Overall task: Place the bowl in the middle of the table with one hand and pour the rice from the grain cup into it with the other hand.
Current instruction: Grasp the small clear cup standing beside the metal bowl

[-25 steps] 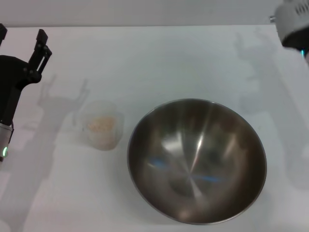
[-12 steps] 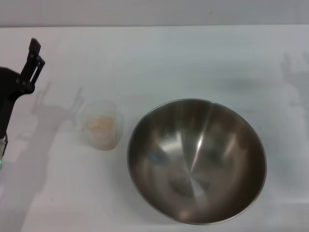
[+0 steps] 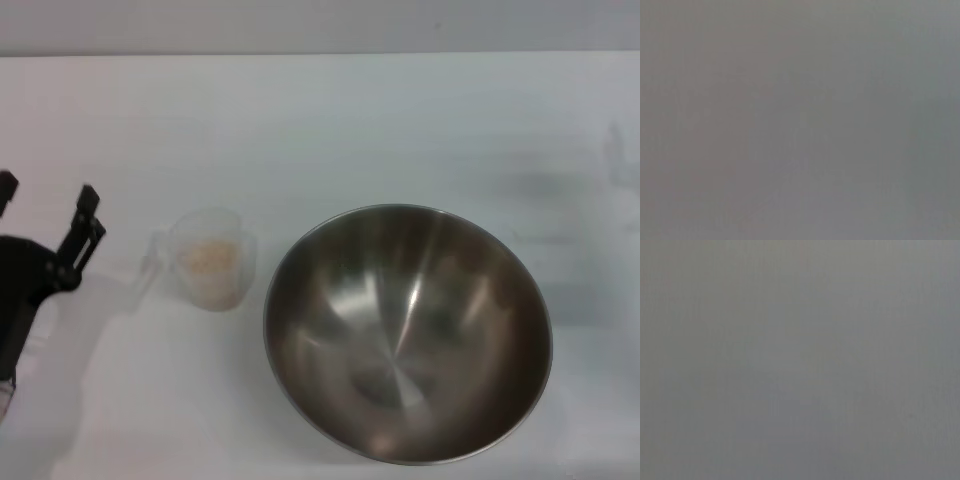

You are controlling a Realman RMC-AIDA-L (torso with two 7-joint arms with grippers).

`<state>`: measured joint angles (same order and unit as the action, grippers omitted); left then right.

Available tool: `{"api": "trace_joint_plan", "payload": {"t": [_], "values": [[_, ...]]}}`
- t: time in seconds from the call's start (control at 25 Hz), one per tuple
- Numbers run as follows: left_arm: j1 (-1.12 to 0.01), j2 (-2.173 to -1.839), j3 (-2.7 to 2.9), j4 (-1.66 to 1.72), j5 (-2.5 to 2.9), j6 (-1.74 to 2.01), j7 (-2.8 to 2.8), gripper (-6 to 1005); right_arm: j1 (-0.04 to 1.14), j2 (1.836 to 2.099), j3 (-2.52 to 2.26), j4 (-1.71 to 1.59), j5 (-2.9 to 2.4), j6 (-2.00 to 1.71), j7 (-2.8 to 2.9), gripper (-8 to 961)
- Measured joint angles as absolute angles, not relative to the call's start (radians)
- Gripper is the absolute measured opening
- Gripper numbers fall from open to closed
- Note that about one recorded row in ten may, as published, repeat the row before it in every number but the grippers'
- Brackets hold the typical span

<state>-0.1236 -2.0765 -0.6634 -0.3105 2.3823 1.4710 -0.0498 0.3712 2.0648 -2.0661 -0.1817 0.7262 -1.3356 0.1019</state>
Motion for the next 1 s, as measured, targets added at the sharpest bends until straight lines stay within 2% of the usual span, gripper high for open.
{"api": "trace_joint_plan", "payload": {"t": [0.36,1.0], "values": [[-0.086,-2.076,-0.538,-0.297,2.382,1.447,-0.052,795,0.391,2.056,-2.039,-0.155,0.732,-1.326,0.102,519],[-0.129,-2.079,-0.537,-0.311,2.379,1.272,-0.052,792,0.392,2.056,-2.038,-0.141,0.731,-1.325,0.101,518]]}}
